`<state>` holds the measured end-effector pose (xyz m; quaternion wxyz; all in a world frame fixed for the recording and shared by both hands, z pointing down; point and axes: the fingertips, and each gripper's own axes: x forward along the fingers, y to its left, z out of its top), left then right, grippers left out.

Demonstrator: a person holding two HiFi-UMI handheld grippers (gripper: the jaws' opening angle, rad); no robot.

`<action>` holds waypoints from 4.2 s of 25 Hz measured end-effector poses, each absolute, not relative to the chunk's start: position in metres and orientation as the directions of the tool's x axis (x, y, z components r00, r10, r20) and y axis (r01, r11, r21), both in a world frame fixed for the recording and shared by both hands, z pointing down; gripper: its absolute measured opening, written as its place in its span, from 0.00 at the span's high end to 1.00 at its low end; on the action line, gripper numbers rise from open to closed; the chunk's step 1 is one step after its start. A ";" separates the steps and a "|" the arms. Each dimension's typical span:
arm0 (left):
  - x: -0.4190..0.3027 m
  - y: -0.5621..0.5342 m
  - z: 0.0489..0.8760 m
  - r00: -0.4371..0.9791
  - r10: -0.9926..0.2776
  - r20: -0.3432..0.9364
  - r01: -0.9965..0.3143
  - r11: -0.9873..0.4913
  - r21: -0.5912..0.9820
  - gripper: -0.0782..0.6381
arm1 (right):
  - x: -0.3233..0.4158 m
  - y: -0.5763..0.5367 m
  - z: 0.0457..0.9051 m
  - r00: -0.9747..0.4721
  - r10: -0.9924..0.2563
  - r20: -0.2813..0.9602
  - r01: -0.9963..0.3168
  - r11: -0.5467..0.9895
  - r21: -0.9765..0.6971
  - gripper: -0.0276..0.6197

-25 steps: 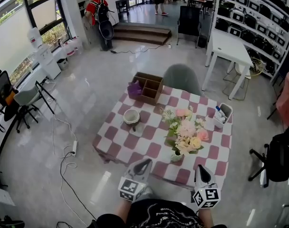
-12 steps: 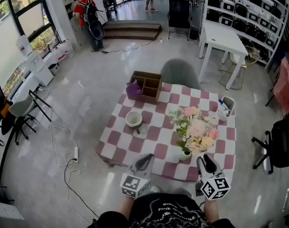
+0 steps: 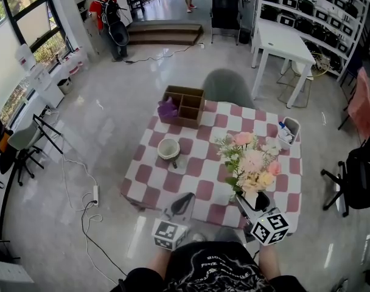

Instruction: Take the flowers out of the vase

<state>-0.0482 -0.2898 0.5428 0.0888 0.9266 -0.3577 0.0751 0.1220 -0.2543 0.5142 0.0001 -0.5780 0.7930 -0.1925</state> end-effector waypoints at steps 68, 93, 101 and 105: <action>-0.060 -0.289 0.546 0.699 -0.684 0.209 -0.712 -0.693 0.112 0.86 | 0.111 -0.286 0.365 -0.391 -0.901 -0.190 -0.903 0.415 -0.109 0.83; -0.036 -0.277 0.543 0.747 -0.639 0.183 -0.663 -0.739 0.124 0.86 | 0.154 -0.257 0.335 -0.267 -0.941 -0.209 -0.939 0.303 -0.162 0.87; -0.020 -0.279 0.546 0.771 -0.608 0.189 -0.633 -0.764 0.126 0.86 | 0.185 -0.247 0.350 -0.187 -0.969 -0.160 -0.960 0.215 -0.180 0.87; -0.011 -0.280 0.548 0.783 -0.590 0.197 -0.617 -0.776 0.129 0.86 | 0.200 -0.244 0.373 -0.148 -0.984 -0.096 -0.968 0.164 -0.188 0.87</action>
